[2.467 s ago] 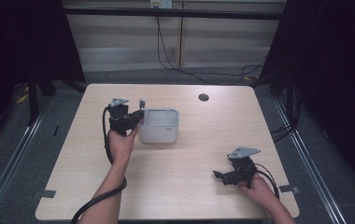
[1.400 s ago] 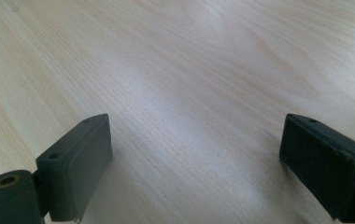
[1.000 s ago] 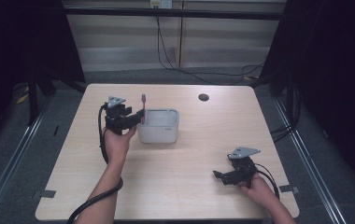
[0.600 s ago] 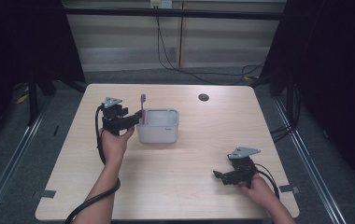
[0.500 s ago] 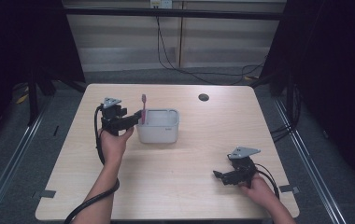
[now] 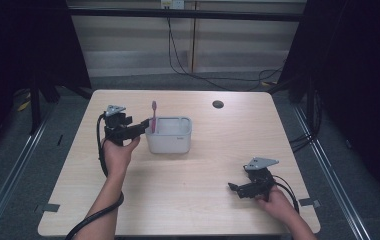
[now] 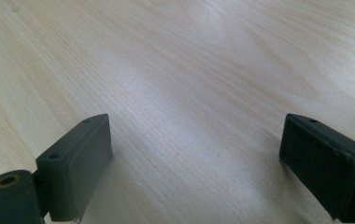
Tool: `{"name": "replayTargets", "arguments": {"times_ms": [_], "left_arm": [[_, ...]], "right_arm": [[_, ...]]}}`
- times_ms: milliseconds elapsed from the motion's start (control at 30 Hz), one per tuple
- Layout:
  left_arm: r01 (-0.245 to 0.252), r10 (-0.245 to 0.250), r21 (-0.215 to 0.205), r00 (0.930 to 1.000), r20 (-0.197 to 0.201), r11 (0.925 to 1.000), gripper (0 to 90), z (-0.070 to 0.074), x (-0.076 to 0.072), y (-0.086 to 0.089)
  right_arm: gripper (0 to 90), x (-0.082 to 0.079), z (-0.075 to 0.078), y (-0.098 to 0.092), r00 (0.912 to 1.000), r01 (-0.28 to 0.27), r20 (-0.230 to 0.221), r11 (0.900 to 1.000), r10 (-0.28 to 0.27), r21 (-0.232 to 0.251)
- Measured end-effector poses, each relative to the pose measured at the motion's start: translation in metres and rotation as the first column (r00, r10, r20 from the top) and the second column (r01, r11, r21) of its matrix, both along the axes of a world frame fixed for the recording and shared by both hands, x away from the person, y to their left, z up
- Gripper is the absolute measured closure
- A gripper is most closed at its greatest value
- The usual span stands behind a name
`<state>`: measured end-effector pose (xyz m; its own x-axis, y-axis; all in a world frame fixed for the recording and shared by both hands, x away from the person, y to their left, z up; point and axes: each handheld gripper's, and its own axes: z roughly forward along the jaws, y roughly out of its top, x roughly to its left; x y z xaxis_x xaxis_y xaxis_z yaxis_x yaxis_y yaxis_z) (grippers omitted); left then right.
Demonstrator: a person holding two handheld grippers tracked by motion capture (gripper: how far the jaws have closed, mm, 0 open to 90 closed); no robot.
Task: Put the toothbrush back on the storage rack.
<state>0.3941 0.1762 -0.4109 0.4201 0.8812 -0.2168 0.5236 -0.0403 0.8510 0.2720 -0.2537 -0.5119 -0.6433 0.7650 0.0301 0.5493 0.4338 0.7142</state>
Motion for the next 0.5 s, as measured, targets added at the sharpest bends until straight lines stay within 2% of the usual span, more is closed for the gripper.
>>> {"name": "replayTargets", "arguments": {"times_ms": [500], "left_arm": [[-0.004,0.004,-0.022,1.0000,-0.008,0.9997,25.3,-0.003,-0.004,0.017]], "right_arm": [[8.8,0.000,0.000,0.000,1.0000,0.000,0.000,1.000,0.000,0.000]]}}
